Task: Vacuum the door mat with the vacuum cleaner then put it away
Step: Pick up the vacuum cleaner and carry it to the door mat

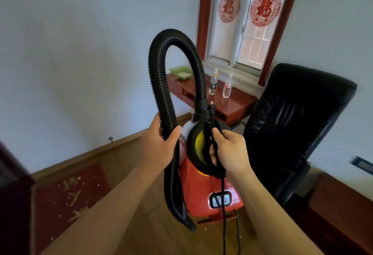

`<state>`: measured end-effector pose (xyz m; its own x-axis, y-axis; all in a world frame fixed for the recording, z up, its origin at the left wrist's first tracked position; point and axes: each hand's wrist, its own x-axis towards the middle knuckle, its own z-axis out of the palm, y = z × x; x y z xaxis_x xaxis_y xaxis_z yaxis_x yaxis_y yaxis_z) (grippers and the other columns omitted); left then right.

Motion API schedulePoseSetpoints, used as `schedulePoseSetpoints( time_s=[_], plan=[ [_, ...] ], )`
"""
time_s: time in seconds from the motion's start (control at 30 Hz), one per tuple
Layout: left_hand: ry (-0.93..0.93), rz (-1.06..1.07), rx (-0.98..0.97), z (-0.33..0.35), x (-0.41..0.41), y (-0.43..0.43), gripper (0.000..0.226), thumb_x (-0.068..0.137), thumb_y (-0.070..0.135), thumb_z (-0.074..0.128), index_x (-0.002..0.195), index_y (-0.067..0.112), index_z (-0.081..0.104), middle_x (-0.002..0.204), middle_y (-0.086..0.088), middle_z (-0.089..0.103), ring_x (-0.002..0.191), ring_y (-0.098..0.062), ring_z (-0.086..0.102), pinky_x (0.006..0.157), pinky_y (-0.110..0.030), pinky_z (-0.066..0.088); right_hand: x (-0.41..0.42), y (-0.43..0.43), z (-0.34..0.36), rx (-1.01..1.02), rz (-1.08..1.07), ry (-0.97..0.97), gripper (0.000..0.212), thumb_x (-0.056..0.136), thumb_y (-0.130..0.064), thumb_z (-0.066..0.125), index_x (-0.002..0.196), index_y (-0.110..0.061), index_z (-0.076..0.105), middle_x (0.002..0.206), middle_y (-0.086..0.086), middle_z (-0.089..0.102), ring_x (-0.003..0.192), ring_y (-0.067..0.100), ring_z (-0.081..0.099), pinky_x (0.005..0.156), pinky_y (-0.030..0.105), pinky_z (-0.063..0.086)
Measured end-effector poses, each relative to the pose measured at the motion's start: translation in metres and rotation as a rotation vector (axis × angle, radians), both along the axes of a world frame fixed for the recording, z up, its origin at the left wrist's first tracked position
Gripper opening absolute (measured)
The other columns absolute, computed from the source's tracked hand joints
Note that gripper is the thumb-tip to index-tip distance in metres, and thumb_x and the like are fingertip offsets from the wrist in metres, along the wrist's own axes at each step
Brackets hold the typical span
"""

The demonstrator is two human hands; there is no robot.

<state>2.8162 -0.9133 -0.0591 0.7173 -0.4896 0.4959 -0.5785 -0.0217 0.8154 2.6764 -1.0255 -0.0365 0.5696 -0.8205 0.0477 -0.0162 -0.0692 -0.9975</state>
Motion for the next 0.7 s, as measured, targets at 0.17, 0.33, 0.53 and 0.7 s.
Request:
schedulePoseSetpoints(
  time_s=[0.17,0.33,0.53,0.7],
  plan=[
    [0.011,0.131,0.014,-0.008,0.048,-0.018,0.030,0.094,0.030,0.069,0.123,0.025,0.061,0.093,0.017,0.067,0.084,0.001,0.064,0.070,-0.008,0.046,0.061,-0.037,-0.013,0.012,0.117,0.051,0.036,0.104,-0.025,0.052,0.074,-0.004,0.056,0.050,0.007,0.053,0.037,0.020,0.042,0.041,0.026,0.037],
    [0.022,0.237,0.008,-0.025,0.105,-0.031,0.023,0.093,0.030,0.070,0.114,0.028,0.061,0.085,0.016,0.067,0.078,-0.001,0.063,0.064,-0.009,0.043,0.130,-0.058,-0.035,0.004,0.207,0.082,0.040,0.104,-0.025,0.052,0.072,-0.003,0.058,0.053,0.011,0.055,0.039,0.021,0.045,0.043,0.028,0.040],
    [0.052,0.304,0.003,-0.045,0.182,-0.055,0.016,0.092,0.032,0.070,0.105,0.028,0.062,0.081,0.011,0.067,0.074,-0.005,0.063,0.063,-0.013,0.045,0.212,-0.082,-0.061,0.044,0.268,0.114,0.041,0.105,-0.026,0.052,0.071,-0.003,0.057,0.052,0.011,0.054,0.038,0.021,0.044,0.042,0.028,0.038],
    [0.086,0.345,0.052,-0.066,0.234,-0.066,0.015,0.093,0.033,0.069,0.105,0.031,0.061,0.081,0.010,0.068,0.073,-0.010,0.065,0.065,-0.030,0.054,0.269,-0.100,-0.078,0.058,0.293,0.141,0.043,0.105,-0.025,0.051,0.070,-0.003,0.058,0.054,0.012,0.055,0.039,0.021,0.045,0.044,0.030,0.041]
  ],
)
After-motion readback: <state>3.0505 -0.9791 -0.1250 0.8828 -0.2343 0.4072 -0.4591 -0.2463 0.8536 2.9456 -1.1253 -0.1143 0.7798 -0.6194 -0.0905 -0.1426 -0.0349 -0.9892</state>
